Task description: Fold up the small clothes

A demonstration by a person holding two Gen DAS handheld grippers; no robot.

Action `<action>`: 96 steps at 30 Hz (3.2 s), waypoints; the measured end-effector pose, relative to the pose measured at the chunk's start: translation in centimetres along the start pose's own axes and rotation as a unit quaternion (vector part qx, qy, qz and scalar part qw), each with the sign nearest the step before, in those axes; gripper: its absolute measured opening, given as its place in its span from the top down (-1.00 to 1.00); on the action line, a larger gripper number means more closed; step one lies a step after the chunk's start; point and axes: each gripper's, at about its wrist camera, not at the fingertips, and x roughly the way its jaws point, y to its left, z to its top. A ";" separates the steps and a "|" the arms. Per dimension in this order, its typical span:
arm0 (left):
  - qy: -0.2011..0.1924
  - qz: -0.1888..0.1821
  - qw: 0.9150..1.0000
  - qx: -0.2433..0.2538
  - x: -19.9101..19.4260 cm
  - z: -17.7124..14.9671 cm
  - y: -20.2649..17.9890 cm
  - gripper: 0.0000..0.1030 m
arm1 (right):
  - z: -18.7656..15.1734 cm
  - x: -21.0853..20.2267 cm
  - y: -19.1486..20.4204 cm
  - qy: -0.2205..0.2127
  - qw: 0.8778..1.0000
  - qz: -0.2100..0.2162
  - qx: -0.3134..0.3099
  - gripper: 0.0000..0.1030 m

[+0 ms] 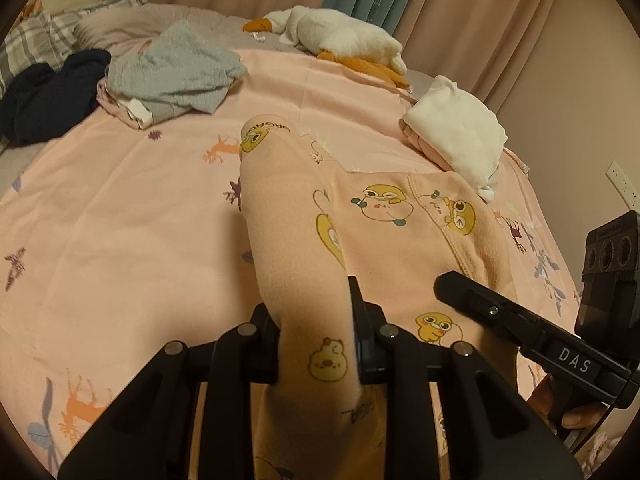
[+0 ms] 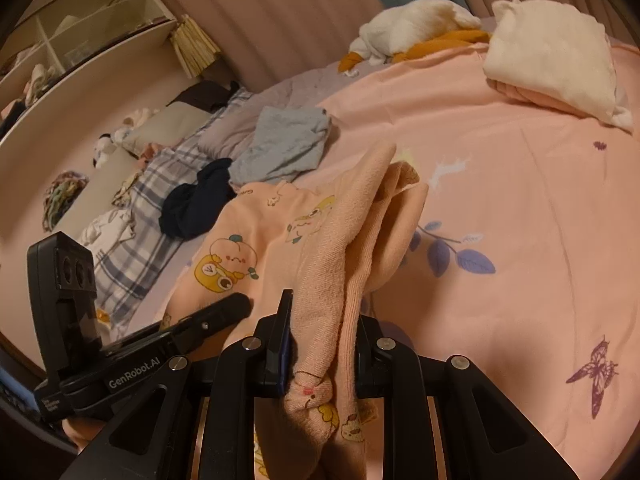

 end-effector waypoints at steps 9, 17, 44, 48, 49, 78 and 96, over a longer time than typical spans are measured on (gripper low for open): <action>0.079 0.016 0.996 -0.025 4.2 -1.7 1.8 0.45 | -1.2 3.1 -1.8 0.058 0.997 -0.037 0.018 0.48; 0.078 0.030 0.995 -0.047 2.9 -2.0 3.4 0.39 | -1.8 3.3 -2.1 0.067 0.995 -0.074 0.015 0.33; 0.082 0.167 0.981 -0.055 3.9 -4.6 8.2 0.19 | -4.5 3.2 -3.6 0.062 0.989 -0.133 0.020 0.20; 0.069 0.163 0.983 -0.046 3.0 -4.6 7.7 0.18 | -4.6 3.0 -3.6 0.062 0.989 -0.135 0.024 0.20; 0.069 0.162 0.983 -0.048 2.9 -4.6 7.6 0.19 | -4.6 2.9 -3.5 0.061 0.988 -0.141 0.021 0.20; 0.021 0.037 0.999 -0.009 -4.4 -3.8 -0.2 -0.99 | -4.3 -4.9 1.9 0.017 0.983 -0.184 0.010 -0.97; 0.000 0.113 0.993 0.044 -4.5 -5.3 -3.4 -0.99 | -6.0 -4.6 -0.5 0.063 0.977 -0.200 0.026 -0.98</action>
